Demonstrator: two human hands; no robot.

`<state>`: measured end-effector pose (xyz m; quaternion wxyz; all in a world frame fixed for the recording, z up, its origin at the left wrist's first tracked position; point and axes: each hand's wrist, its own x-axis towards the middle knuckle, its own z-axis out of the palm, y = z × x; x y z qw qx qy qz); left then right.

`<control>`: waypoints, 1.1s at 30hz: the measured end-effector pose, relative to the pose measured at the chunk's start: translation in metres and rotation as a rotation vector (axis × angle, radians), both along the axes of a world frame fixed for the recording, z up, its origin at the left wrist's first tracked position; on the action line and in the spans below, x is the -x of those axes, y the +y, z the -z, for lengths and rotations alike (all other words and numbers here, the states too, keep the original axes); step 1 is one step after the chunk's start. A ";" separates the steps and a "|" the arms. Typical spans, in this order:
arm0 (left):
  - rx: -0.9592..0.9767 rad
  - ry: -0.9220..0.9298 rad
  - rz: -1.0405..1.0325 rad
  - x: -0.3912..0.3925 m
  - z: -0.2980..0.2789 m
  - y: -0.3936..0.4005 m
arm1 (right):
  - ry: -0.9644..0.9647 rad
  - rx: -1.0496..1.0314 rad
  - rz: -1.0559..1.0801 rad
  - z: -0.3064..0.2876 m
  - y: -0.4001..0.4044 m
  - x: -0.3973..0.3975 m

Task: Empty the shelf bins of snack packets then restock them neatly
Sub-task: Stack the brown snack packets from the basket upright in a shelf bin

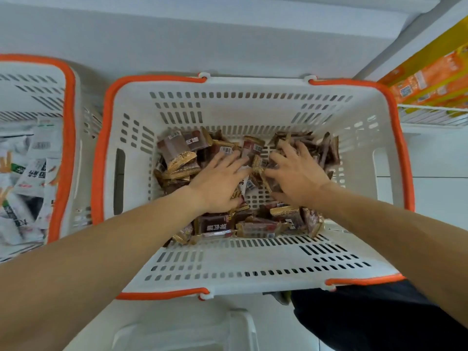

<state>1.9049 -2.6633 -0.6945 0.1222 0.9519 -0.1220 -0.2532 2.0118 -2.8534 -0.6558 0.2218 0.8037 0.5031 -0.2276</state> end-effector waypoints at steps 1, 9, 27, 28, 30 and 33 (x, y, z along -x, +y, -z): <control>-0.019 0.047 0.063 -0.003 0.006 -0.001 | -0.004 0.019 -0.002 -0.008 -0.006 0.000; -0.084 0.205 0.023 -0.011 0.006 0.000 | 0.102 0.217 0.239 -0.047 -0.026 0.005; 0.632 -0.055 -0.823 -0.042 -0.073 0.020 | 0.800 -0.502 0.787 -0.032 0.016 -0.002; 0.631 -0.108 -0.883 -0.039 -0.082 0.022 | 0.830 -0.523 0.799 -0.034 0.022 0.000; 0.809 -0.116 -1.042 -0.028 -0.101 0.029 | 0.909 -0.630 0.876 -0.040 0.033 0.007; 1.071 0.033 -1.226 0.000 -0.123 0.038 | 1.055 -0.828 0.992 -0.059 0.061 0.022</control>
